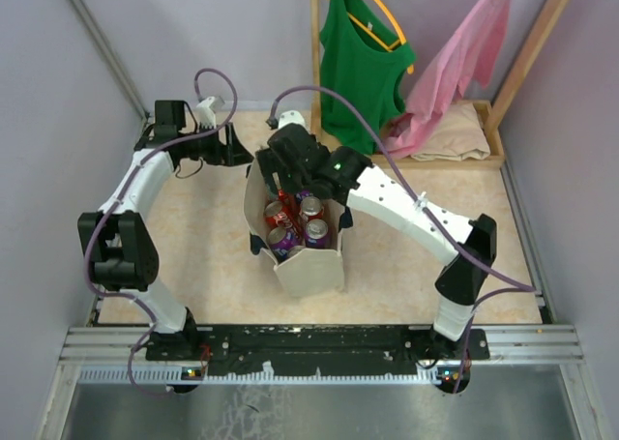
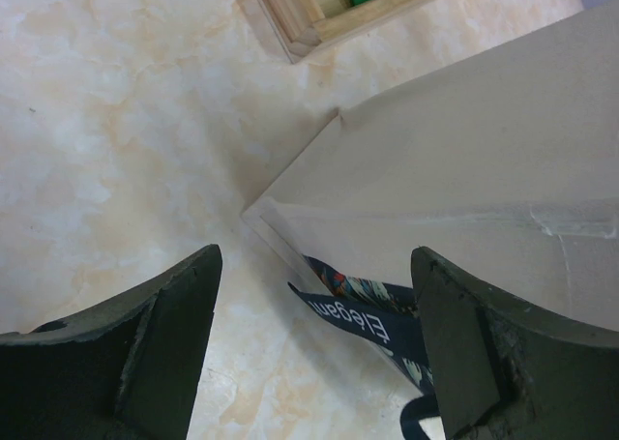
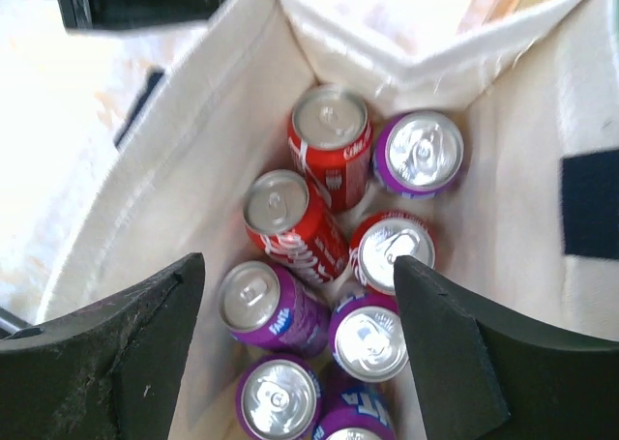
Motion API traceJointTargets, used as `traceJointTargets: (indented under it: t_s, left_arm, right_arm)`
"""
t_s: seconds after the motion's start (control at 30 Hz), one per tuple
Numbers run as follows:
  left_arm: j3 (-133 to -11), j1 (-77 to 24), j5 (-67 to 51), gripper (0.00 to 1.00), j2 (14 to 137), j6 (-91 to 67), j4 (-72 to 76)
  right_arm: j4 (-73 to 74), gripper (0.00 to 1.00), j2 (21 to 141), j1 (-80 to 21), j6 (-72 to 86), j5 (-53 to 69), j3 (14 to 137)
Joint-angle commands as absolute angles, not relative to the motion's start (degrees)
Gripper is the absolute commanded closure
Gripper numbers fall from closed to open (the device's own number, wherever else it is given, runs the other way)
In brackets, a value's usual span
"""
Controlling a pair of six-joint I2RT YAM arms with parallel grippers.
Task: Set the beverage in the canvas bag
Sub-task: Place the drink in the canvas bag, then adjust the canvas bag at the center of the board.
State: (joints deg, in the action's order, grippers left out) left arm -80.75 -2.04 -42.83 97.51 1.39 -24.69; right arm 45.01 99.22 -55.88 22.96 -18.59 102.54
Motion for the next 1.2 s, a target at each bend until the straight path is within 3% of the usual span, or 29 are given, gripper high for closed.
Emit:
traceJointTargets:
  t_s: [0.0, 0.53, 0.8, 1.17]
  left_arm:
    - [-83.71, 0.41, -45.28, 0.15, 95.9, 3.54, -32.14]
    - [-100.26, 7.56, -51.96, 0.16, 95.17, 2.45, -47.57]
    - [-106.85, 3.73, -51.44, 0.18, 94.97, 15.38, -67.55]
    - [-104.82, -2.58, -49.14, 0.18, 92.99, 24.5, -79.18]
  right_arm:
    - [47.59, 0.22, 99.94, -54.38, 21.1, -22.81, 111.23]
    - [57.01, 0.19, 96.5, -50.54, 21.05, -29.21, 112.52]
    - [58.68, 0.17, 95.26, -47.75, 21.39, -30.37, 110.86]
    - [56.68, 0.16, 93.53, -44.87, 18.63, -27.59, 111.42]
